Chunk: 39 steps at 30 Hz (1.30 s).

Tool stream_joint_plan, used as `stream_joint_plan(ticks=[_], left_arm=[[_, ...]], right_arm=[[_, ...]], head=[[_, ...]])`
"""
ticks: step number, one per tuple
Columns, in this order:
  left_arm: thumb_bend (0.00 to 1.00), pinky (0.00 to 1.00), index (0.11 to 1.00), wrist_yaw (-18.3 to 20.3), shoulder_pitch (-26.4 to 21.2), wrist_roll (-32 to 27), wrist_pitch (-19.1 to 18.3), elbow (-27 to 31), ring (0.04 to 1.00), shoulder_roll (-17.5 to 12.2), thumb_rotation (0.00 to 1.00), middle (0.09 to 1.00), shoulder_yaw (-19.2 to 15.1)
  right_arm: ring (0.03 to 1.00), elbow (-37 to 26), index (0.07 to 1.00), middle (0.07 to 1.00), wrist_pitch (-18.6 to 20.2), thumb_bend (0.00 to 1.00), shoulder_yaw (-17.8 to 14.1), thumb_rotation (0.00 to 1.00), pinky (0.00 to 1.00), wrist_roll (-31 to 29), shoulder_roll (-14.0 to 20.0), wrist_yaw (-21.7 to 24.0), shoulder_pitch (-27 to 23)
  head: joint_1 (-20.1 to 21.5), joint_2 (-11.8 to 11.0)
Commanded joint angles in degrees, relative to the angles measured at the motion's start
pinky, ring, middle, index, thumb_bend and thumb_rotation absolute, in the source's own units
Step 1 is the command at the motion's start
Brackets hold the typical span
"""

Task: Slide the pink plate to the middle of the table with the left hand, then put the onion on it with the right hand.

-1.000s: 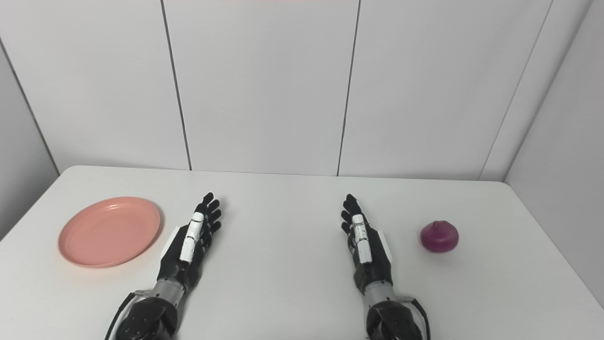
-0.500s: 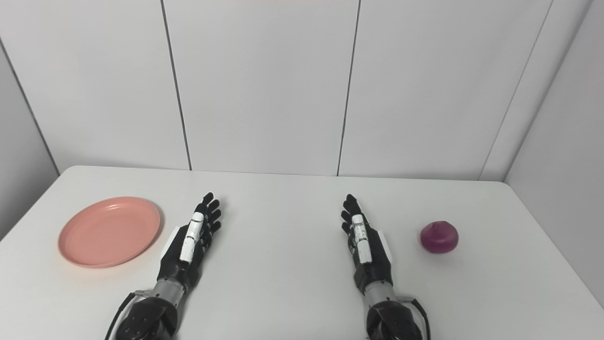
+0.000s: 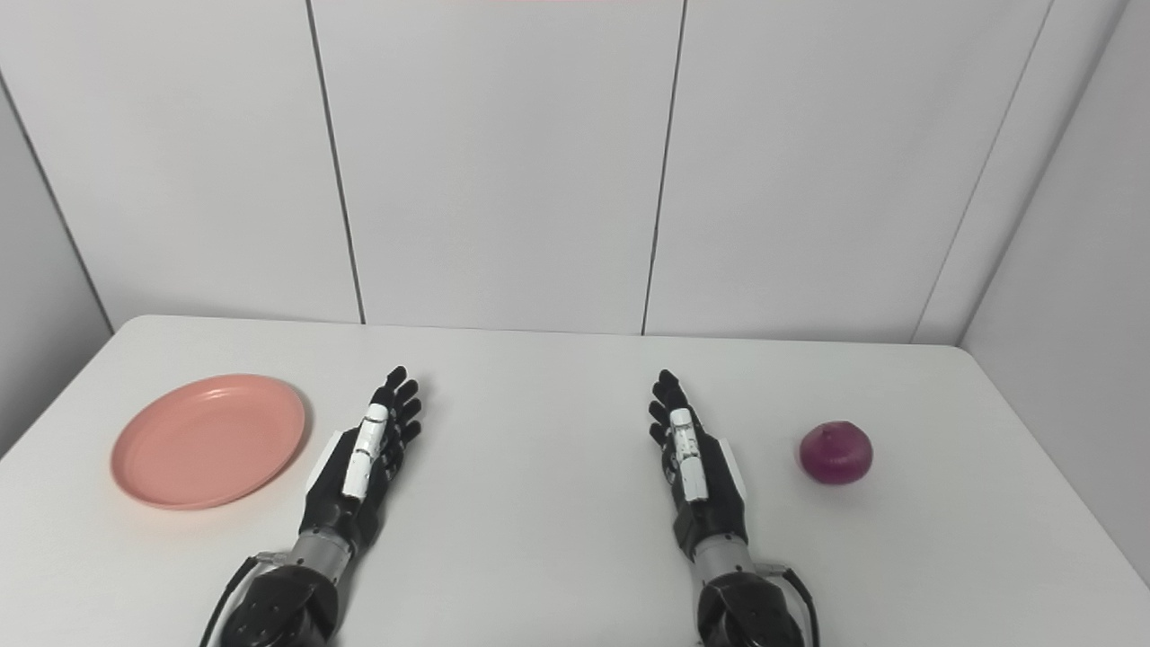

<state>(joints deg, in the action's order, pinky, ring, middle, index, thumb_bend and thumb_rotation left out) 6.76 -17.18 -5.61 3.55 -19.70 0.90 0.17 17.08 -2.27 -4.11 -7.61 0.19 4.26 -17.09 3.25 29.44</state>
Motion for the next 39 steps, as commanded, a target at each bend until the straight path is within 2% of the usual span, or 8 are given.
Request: stream_joint_plan(ticks=[1, 13, 17, 23, 24, 29, 32, 39], left_arm=[[0.49, 0.99, 1.0, 0.2, 1.0, 0.2, 1.6, -2.1, 0.999, -0.3, 1.0, 1.0, 0.1], [0.49, 0.99, 0.998, -0.2, 1.3, 0.3, 1.2, -1.5, 0.997, 0.0, 1.0, 1.0, 0.1], [0.49, 0.99, 1.0, 0.2, 1.3, 0.7, 2.4, -2.2, 0.999, 0.1, 1.0, 1.0, 0.7], [0.5, 0.98, 0.991, -2.1, 1.1, 3.4, 4.1, -3.5, 0.983, 1.7, 1.0, 0.989, 2.1], [0.51, 0.97, 0.986, -2.8, 1.0, 4.2, 4.1, -3.7, 0.979, 2.2, 1.0, 0.986, 2.4], [0.55, 0.99, 0.982, -5.0, 0.8, 6.2, 2.7, -3.8, 0.99, 4.1, 1.0, 0.993, 3.5], [0.56, 1.0, 0.985, -5.3, 0.5, 6.2, 2.9, -4.5, 1.0, 5.0, 1.0, 1.0, 3.5], [0.54, 1.0, 0.989, -6.3, 0.1, 8.5, 3.6, -5.2, 1.0, 5.2, 1.0, 1.0, 4.5]], right_arm=[[0.971, -0.8, 0.963, 0.959, -2.5, 0.57, -0.2, 0.93, 0.98, -0.3, 0.6, 0.3, -1.2], [0.973, -0.7, 0.965, 0.962, -2.8, 0.56, -0.2, 0.93, 0.98, -0.3, 0.8, 0.5, -1.1], [0.985, -0.5, 0.975, 0.974, -3.4, 0.56, -0.4, 0.94, 1.0, -1.2, 1.4, 1.7, -0.9], [0.988, 0.3, 0.98, 0.981, -4.2, 0.53, -1.8, 0.93, 1.0, -3.2, 3.0, 3.6, -0.5], [0.989, 1.3, 0.98, 0.982, -4.6, 0.53, -2.3, 0.92, 1.0, -4.1, 3.3, 4.1, -0.7], [0.999, 5.7, 0.996, 0.997, -7.9, 0.52, -3.8, 0.92, 1.0, -6.7, 4.9, 6.9, -1.5], [0.985, 7.5, 0.975, 0.98, -8.6, 0.52, -4.7, 0.87, 1.0, -7.6, 5.3, 6.8, -1.9], [0.985, 7.9, 0.987, 0.989, -8.8, 0.49, -4.8, 0.89, 1.0, -8.4, 6.1, 7.8, -1.9]], head=[[0.0, 0.0], [-1.1, -0.3], [-4.2, -1.0], [-13.4, -3.3], [-16.6, -4.3], [-21.7, -6.3], [-22.5, -6.8], [-23.1, -7.3]])
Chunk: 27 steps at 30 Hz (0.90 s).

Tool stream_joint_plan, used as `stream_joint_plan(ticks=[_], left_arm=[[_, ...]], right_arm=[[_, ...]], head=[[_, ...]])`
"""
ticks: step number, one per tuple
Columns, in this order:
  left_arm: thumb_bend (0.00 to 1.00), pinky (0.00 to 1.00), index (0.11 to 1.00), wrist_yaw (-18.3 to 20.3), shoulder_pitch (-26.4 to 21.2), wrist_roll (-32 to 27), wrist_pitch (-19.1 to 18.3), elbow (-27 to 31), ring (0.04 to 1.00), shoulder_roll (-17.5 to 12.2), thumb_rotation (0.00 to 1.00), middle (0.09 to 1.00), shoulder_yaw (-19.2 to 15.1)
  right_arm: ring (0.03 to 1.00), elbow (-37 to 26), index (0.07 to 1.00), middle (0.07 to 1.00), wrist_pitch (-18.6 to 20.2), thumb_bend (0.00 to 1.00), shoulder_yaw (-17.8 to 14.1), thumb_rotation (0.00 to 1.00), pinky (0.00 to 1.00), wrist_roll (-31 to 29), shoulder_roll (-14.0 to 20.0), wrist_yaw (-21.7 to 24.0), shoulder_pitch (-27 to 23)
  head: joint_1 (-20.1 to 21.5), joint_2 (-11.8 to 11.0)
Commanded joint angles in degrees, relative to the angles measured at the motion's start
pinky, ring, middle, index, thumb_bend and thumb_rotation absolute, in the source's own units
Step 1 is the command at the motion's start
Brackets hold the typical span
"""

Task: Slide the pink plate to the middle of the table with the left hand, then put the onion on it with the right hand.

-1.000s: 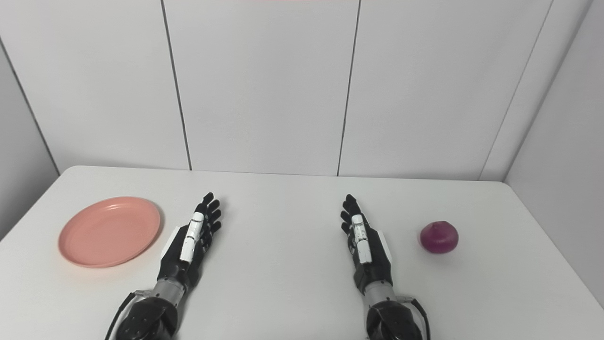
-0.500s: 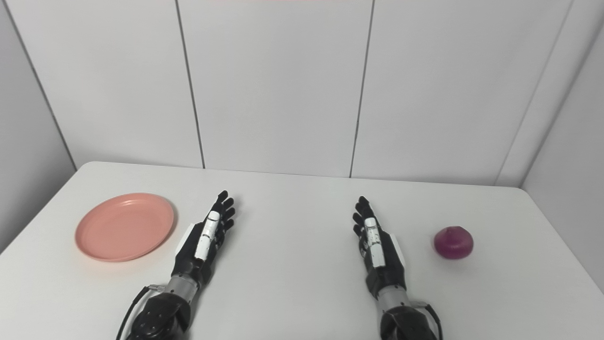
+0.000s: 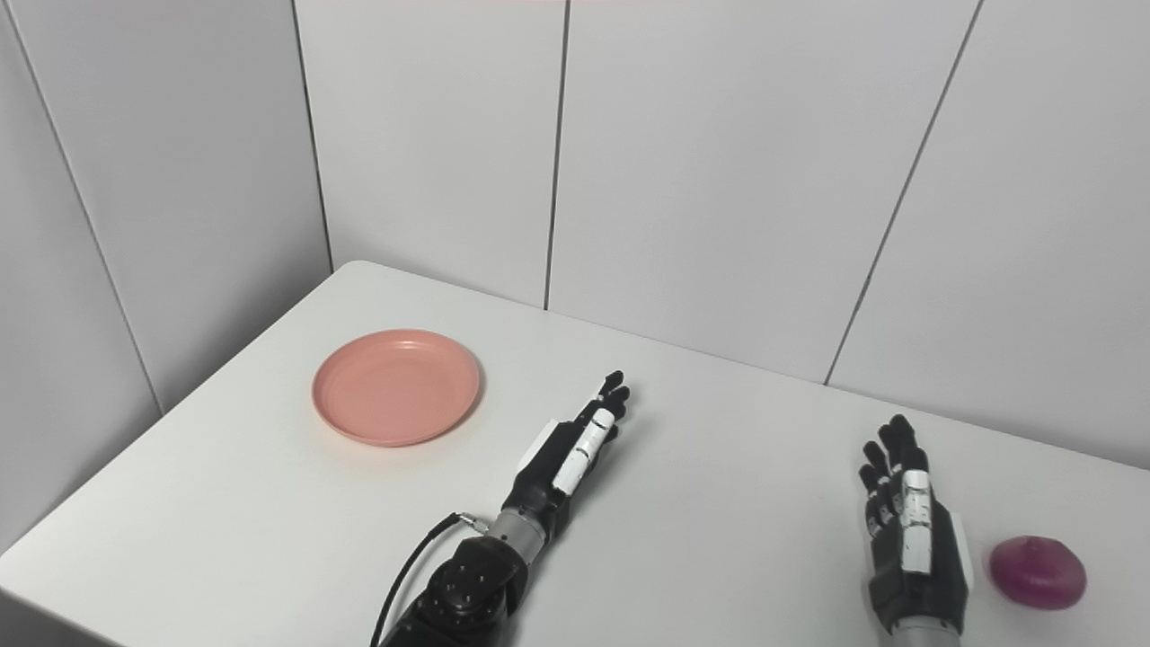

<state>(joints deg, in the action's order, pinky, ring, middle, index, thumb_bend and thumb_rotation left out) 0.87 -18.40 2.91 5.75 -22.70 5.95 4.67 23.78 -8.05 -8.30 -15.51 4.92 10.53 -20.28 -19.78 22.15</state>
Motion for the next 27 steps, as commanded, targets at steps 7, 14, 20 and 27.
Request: stream_joint_plan(ticks=[7, 14, 20, 27], left_arm=[[0.55, 1.0, 0.988, -0.5, 0.8, 0.1, 1.8, -3.4, 1.0, 0.0, 1.0, 1.0, 0.0], [0.55, 1.0, 0.99, -0.5, 0.4, -0.9, 2.1, -3.7, 1.0, 0.2, 1.0, 1.0, -0.7], [0.52, 0.99, 0.976, -0.4, 0.2, -2.7, 3.7, -2.1, 0.993, 0.8, 1.0, 0.99, -2.0], [0.54, 0.96, 0.972, -0.3, -0.2, -3.6, 5.3, 1.0, 0.974, 0.8, 1.0, 0.978, -2.8]], right_arm=[[0.983, 0.3, 0.983, 0.984, -2.9, 0.49, -0.4, 0.89, 1.0, -0.4, 1.6, 1.4, 1.6], [0.989, -0.7, 0.986, 0.99, -2.1, 0.48, -0.4, 0.88, 1.0, -0.6, 1.6, 1.3, 1.7], [0.989, -1.6, 0.987, 0.991, -1.5, 0.47, -0.4, 0.89, 1.0, -0.8, 1.5, 1.2, 2.0], [0.987, -1.3, 0.985, 0.991, -1.6, 0.45, -0.5, 0.89, 1.0, -0.7, 1.5, 0.8, 1.8]], head=[[0.3, -0.3], [0.2, -0.8], [-0.3, -1.2], [-0.6, -1.7]])
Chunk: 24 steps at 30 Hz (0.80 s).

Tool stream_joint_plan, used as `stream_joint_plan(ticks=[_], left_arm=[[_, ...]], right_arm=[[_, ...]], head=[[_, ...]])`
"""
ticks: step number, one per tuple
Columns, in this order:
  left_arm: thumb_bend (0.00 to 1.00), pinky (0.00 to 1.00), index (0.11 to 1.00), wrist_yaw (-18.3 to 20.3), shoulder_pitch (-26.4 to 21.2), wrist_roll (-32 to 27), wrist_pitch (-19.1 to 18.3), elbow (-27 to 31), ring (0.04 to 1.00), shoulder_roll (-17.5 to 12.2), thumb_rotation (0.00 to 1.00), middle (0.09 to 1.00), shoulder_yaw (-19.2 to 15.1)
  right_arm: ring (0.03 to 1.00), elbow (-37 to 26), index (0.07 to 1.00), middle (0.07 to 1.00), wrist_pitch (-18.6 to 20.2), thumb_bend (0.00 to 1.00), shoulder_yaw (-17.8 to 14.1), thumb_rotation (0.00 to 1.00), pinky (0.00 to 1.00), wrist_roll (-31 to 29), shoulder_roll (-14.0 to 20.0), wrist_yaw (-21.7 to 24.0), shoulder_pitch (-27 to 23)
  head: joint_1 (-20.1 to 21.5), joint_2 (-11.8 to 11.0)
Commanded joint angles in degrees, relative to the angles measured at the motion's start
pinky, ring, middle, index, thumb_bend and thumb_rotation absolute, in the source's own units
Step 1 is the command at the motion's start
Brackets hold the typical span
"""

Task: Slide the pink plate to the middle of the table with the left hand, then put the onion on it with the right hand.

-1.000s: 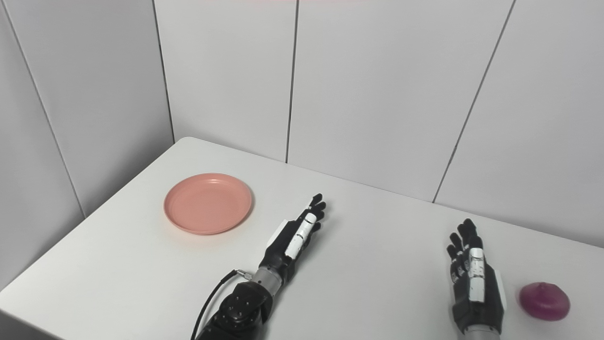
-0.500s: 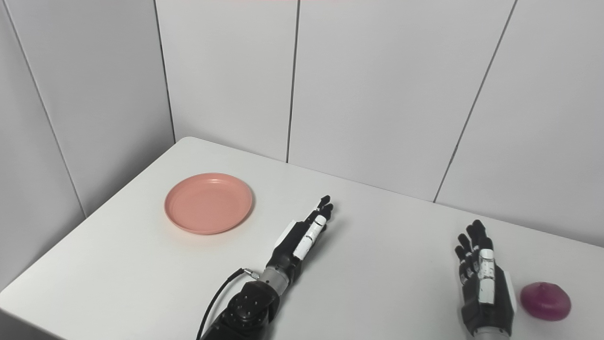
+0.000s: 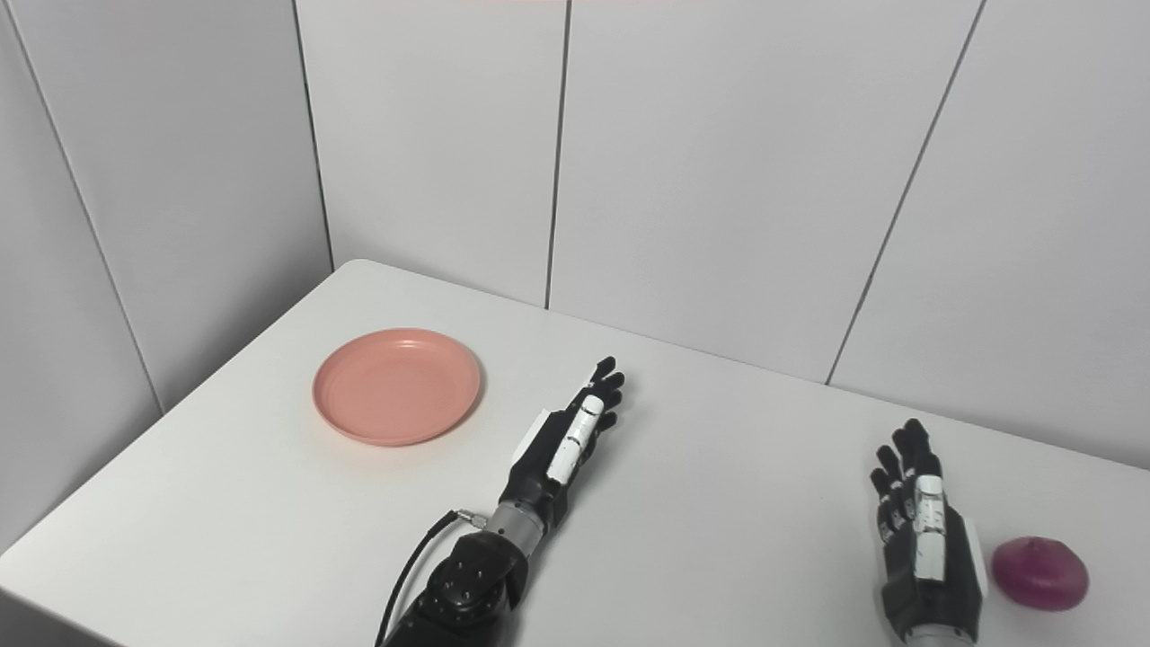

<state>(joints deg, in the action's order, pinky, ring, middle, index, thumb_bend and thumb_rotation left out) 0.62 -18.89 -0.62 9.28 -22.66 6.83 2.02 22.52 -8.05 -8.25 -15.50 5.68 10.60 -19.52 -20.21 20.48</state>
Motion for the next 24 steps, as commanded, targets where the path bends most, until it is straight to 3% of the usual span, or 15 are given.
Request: stream_joint_plan(ticks=[1, 12, 24], left_arm=[[0.54, 0.96, 0.972, -0.2, 0.2, 0.0, 1.8, 1.5, 0.973, -0.1, 1.0, 0.977, -0.1], [0.53, 0.94, 0.969, 0.6, -1.4, -2.0, 1.3, 3.9, 0.967, -2.6, 1.0, 0.977, -2.2], [0.54, 0.96, 0.967, 0.6, -2.6, -4.9, -2.4, 8.6, 0.971, -5.6, 1.0, 0.97, -5.8]], right_arm=[[0.986, 0.0, 0.985, 0.99, -1.6, 0.45, -0.6, 0.89, 1.0, -0.7, 0.7, 0.7, 1.1], [0.989, -1.5, 0.984, 0.99, -0.2, 0.44, -0.4, 0.92, 1.0, -0.6, 0.9, 0.5, 1.5], [0.989, -3.2, 0.989, 0.993, 0.2, 0.41, -0.2, 0.9, 1.0, -0.7, 0.4, 0.2, 2.0]], head=[[-0.1, -0.1], [-0.7, -1.0], [-1.0, -1.4]])
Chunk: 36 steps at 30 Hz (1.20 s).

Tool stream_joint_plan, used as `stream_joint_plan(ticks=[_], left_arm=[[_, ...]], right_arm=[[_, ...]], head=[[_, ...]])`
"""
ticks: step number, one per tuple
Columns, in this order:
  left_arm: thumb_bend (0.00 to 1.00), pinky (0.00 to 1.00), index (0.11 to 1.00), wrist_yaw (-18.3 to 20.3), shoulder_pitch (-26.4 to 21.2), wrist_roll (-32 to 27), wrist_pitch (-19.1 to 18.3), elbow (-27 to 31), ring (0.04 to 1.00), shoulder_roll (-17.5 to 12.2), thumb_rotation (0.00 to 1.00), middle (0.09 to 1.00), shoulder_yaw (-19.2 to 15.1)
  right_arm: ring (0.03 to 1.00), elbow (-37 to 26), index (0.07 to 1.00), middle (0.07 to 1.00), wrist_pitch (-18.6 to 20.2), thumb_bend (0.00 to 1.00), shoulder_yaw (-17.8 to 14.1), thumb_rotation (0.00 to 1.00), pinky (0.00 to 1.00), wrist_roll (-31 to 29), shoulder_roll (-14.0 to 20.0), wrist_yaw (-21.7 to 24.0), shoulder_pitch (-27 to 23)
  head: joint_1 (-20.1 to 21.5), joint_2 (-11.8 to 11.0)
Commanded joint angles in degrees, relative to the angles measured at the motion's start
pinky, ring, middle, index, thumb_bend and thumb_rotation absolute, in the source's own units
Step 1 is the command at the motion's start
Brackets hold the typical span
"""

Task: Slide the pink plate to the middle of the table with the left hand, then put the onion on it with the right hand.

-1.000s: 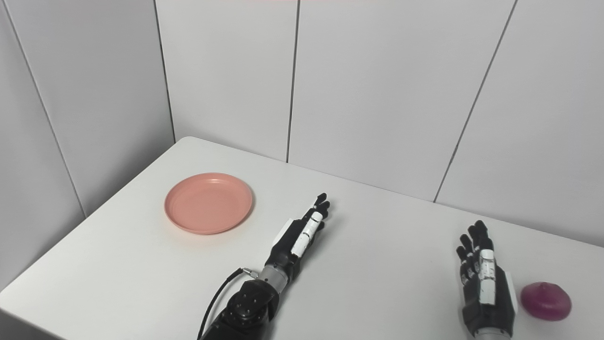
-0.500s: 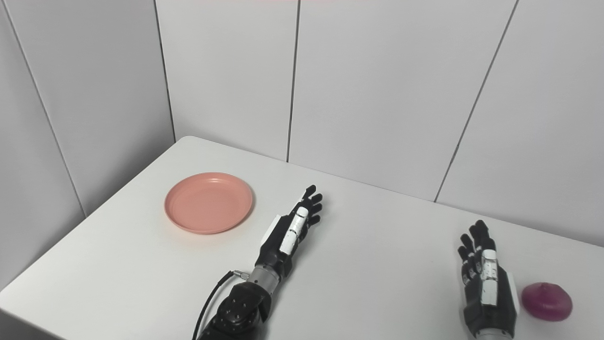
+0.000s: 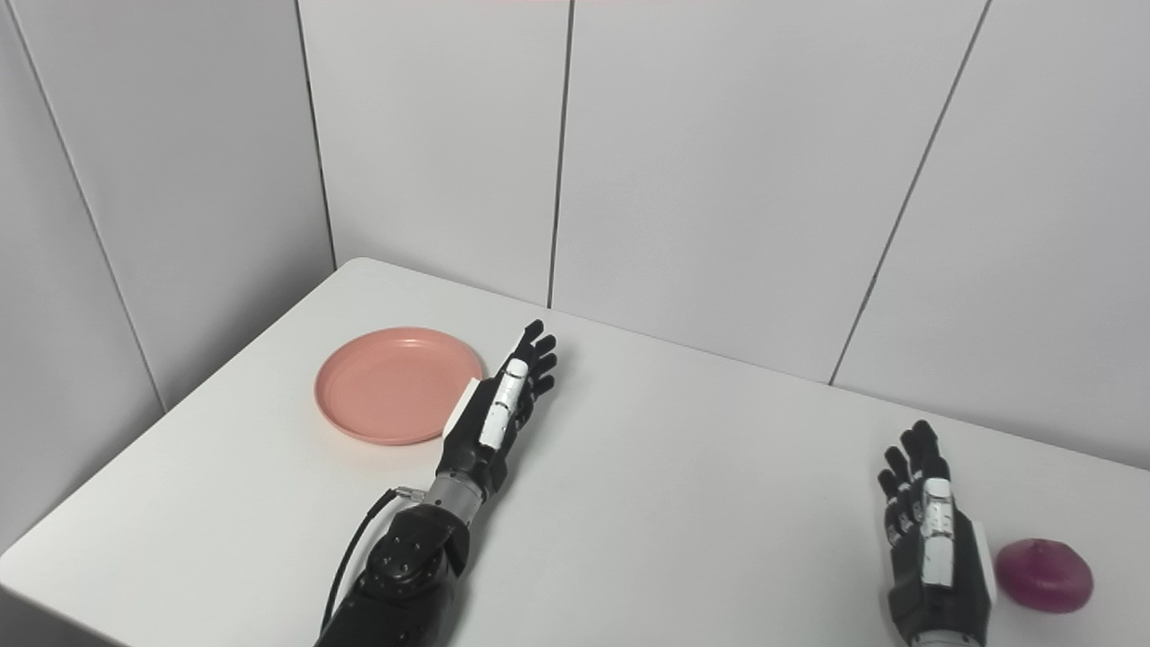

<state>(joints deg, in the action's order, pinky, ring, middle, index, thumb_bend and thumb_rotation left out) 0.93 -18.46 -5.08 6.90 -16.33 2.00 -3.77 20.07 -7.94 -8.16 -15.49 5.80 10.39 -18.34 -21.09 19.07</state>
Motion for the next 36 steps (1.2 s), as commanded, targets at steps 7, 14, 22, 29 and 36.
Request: stream_joint_plan(ticks=[7, 14, 22, 29, 36], left_arm=[[0.56, 0.96, 0.959, -0.4, -3.4, -0.9, -0.7, 5.1, 0.959, -2.7, 1.0, 0.963, -1.6], [0.59, 0.96, 0.942, -2.5, -3.8, -0.8, -2.1, 7.6, 0.946, -4.8, 1.0, 0.946, -4.5], [0.6, 0.96, 0.939, -3.1, -4.3, -1.3, -0.8, 7.1, 0.946, -7.8, 1.0, 0.944, -7.2], [0.57, 0.95, 0.93, -4.3, -4.6, -0.7, -0.1, 6.5, 0.945, -9.7, 1.0, 0.942, -8.7], [0.56, 0.97, 0.95, -4.7, -4.5, -0.5, 0.7, 5.5, 0.957, -11.9, 1.0, 0.952, -9.9]], right_arm=[[0.989, -1.6, 0.99, 0.992, 0.6, 0.4, -0.2, 0.93, 1.0, -0.6, 0.3, 0.2, 1.1], [0.98, -2.5, 0.979, 0.984, 1.3, 0.42, -0.1, 0.91, 1.0, -0.4, 0.5, 0.2, 1.5], [0.976, -3.7, 0.974, 0.979, 2.5, 0.42, -0.1, 0.89, 0.99, -0.5, 0.5, 0.1, 1.8], [0.963, -4.5, 0.963, 0.967, 3.1, 0.42, 0.1, 0.89, 0.98, -0.1, 0.5, -0.2, 2.0], [0.958, -5.5, 0.962, 0.964, 3.9, 0.43, -0.1, 0.88, 0.97, -0.3, 0.6, -0.3, 2.2]], head=[[-0.2, 0.1], [-0.8, 0.2], [-1.3, 0.1], [-1.5, 0.2], [-2.2, 0.6]])
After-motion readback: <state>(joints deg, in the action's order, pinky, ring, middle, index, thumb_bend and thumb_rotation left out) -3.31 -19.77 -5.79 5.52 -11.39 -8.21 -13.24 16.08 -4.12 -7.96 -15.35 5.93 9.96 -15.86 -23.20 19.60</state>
